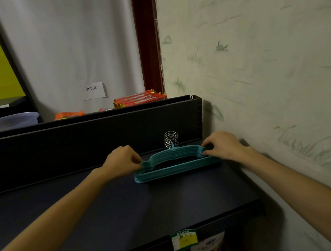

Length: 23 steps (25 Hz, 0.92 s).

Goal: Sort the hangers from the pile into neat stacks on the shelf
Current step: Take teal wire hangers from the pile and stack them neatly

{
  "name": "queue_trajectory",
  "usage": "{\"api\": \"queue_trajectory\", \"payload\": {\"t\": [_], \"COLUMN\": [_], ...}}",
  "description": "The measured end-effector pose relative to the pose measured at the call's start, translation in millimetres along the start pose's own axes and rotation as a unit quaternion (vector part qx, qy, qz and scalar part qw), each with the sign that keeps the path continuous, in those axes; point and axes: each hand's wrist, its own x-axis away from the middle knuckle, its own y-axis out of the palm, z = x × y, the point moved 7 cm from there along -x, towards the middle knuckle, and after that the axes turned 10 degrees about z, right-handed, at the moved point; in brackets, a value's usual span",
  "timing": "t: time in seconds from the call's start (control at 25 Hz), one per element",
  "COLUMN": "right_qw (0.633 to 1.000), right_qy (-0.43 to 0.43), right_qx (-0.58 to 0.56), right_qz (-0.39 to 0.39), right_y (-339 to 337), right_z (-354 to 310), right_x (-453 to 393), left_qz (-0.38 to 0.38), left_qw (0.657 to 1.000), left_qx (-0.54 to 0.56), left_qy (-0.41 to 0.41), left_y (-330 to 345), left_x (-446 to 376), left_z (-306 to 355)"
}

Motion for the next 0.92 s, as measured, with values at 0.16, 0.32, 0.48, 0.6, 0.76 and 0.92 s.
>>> {"api": "queue_trajectory", "payload": {"t": [0.16,0.32,0.48,0.6,0.76,0.92], "right_qw": [0.999,0.996,0.995,0.994,0.975,0.986], "right_qy": [-0.005,-0.011,0.0,0.014,0.081,0.09], "right_qx": [0.009,0.03,-0.01,-0.014,-0.09,-0.131], "right_qz": [-0.035,-0.086,-0.103,-0.111,-0.187,0.044], "right_y": [-3.5,-1.0,12.4,19.1,11.6,-32.4], "right_z": [-3.2,-7.7,-7.3,-3.6,-8.8,-75.3], "right_x": [-13.9,-27.6,-30.5,-34.5,-35.4,-25.8], "left_qz": [-0.019,-0.069,-0.065,-0.038,-0.07,0.052], "left_qw": [0.999,0.996,0.997,0.997,0.993,0.988], "left_qx": [-0.02,-0.057,-0.038,-0.054,0.046,0.085], "left_qy": [-0.021,-0.013,-0.021,-0.035,-0.084,-0.121], "left_y": [-0.8,9.9,18.7,20.5,18.4,-20.1], "left_x": [-6.8,-17.7,-20.0,-15.8,2.3,58.3], "left_z": [1.1,5.8,3.1,2.4,-8.8,-56.9]}}
